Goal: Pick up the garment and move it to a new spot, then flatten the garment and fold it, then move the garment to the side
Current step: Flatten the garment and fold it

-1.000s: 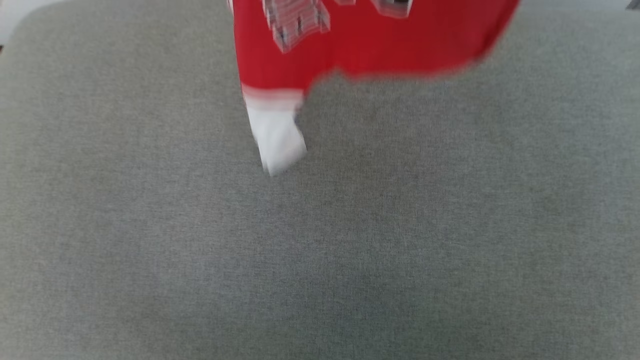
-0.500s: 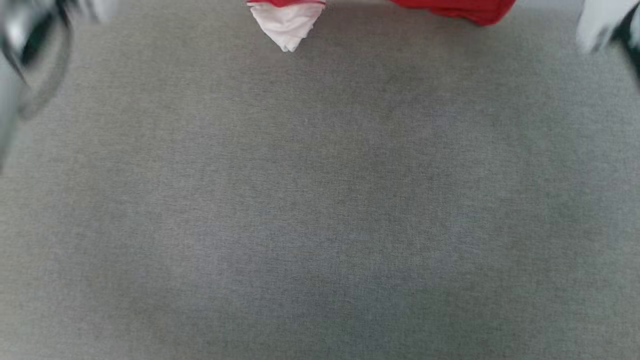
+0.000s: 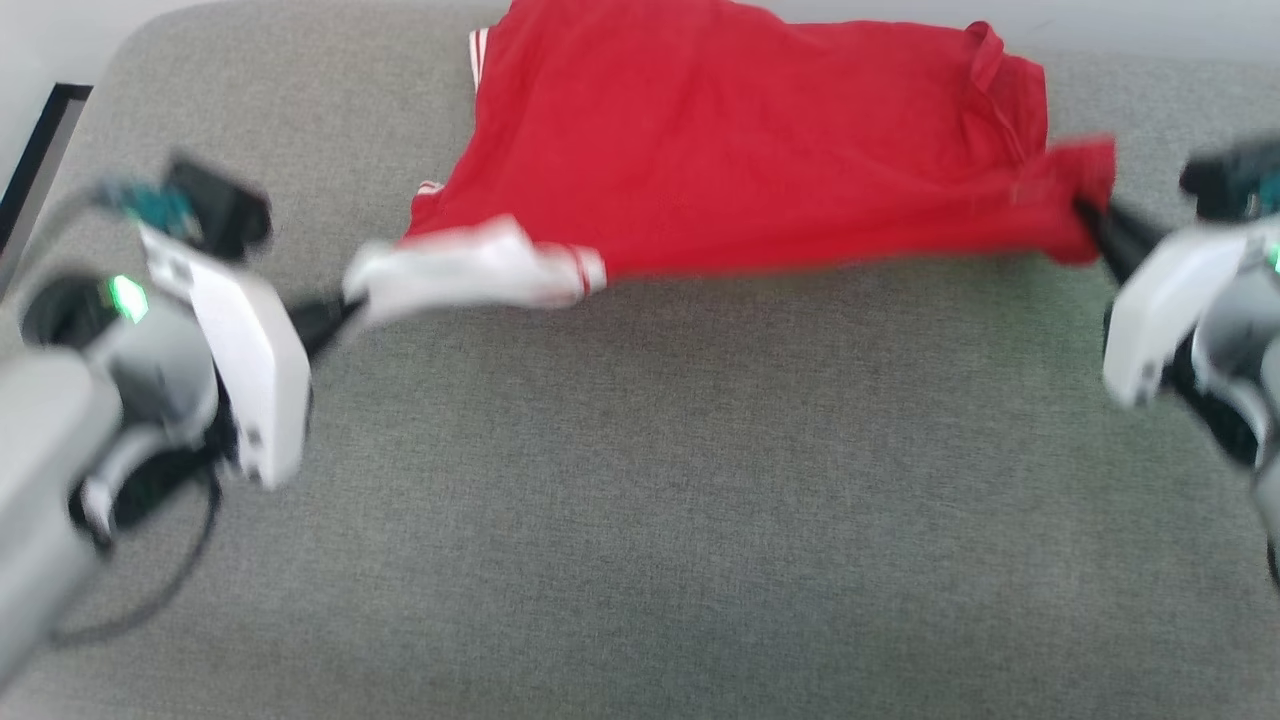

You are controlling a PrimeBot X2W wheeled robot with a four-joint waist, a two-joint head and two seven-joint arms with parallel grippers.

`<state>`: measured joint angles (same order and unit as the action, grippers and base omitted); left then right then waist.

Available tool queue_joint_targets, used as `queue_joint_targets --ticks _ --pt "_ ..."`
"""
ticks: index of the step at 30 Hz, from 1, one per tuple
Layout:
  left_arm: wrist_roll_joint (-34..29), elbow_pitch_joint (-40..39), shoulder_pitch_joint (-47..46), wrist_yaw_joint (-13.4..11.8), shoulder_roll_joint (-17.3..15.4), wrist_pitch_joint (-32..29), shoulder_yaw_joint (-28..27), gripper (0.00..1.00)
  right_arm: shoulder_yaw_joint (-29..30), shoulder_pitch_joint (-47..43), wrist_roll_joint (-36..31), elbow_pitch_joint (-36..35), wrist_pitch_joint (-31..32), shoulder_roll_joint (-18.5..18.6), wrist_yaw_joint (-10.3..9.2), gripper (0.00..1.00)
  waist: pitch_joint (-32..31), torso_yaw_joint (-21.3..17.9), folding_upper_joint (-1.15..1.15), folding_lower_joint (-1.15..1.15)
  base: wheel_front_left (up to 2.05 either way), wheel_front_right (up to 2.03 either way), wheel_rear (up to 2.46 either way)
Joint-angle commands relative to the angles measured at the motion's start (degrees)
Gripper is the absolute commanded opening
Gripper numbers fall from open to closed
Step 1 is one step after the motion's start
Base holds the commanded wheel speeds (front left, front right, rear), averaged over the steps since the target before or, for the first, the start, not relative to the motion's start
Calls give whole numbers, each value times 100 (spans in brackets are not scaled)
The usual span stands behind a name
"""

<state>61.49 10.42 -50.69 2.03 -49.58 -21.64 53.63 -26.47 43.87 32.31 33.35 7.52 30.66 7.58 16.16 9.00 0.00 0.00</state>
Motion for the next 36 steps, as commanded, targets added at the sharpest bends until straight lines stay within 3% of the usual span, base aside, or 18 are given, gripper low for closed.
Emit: queue_joint_targets --ticks 1,7,16,27,36 --pt "190 -307 331 -236 -153 -84 29 0 9 -356 65 -186 15 98 -16 0 -47 -21 0 0 0 0 0" --pt "587 -1450 1420 -1024 -659 -262 230 0 253 -1585 221 -910 44 278 -16 0 -194 -87 0 0 0 0 0" --pt "923 -2257 2446 -1649 -1027 -255 544 0 685 -3169 245 -1955 385 436 -16 0 -353 -166 0 0 0 0 0" --pt "1067 -2288 2901 -1896 -1231 -160 658 0 1028 -4477 212 -2925 736 411 -16 0 -394 -263 0 0 0 0 0" --pt "630 -2455 2276 -1774 -1571 28 277 0 1556 -4714 80 -3703 879 168 -16 0 -309 -382 0 0 0 0 0"
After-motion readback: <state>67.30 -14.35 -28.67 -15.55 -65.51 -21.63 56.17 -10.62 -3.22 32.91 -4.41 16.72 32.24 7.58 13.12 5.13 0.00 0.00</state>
